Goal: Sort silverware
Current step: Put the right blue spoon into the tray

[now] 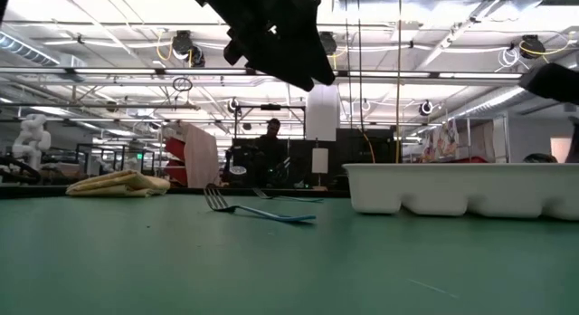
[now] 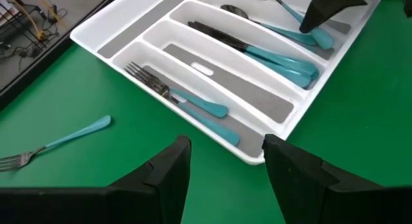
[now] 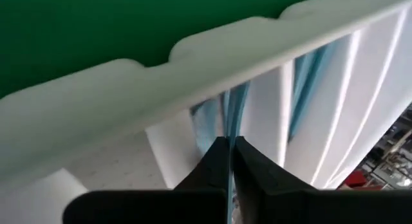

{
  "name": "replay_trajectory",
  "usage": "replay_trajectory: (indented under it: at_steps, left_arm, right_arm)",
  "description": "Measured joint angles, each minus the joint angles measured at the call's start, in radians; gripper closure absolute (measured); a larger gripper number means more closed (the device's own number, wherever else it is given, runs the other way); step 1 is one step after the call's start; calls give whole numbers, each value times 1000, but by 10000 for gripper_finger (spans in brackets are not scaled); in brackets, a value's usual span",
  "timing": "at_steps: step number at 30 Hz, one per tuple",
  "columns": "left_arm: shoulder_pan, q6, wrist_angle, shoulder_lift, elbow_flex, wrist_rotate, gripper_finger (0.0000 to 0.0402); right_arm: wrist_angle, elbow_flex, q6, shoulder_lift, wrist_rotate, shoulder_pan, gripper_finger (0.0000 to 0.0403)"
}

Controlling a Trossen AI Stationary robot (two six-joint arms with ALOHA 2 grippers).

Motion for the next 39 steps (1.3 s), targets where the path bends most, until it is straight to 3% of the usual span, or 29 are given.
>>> replay_trajectory:
  at_steps: [4, 10, 22, 28, 39]
  left_arm:
    - [6, 0, 0, 0, 0, 0, 201]
    - [14, 0, 2, 0, 0, 0, 201]
    - [16, 0, 12, 0, 0, 0, 201]
    - [16, 0, 19, 0, 0, 0, 201]
    - [17, 0, 19, 0, 0, 0, 201]
  right_arm:
    - [-3, -9, -3, 0, 5, -26, 403]
    - [-1, -10, -117, 2, 125, -34, 403]
    - [68, -9, -127, 2, 101, -96, 403]
    - [75, -9, -17, 2, 42, -118, 402]
    - [75, -8, -14, 1, 49, -129, 338]
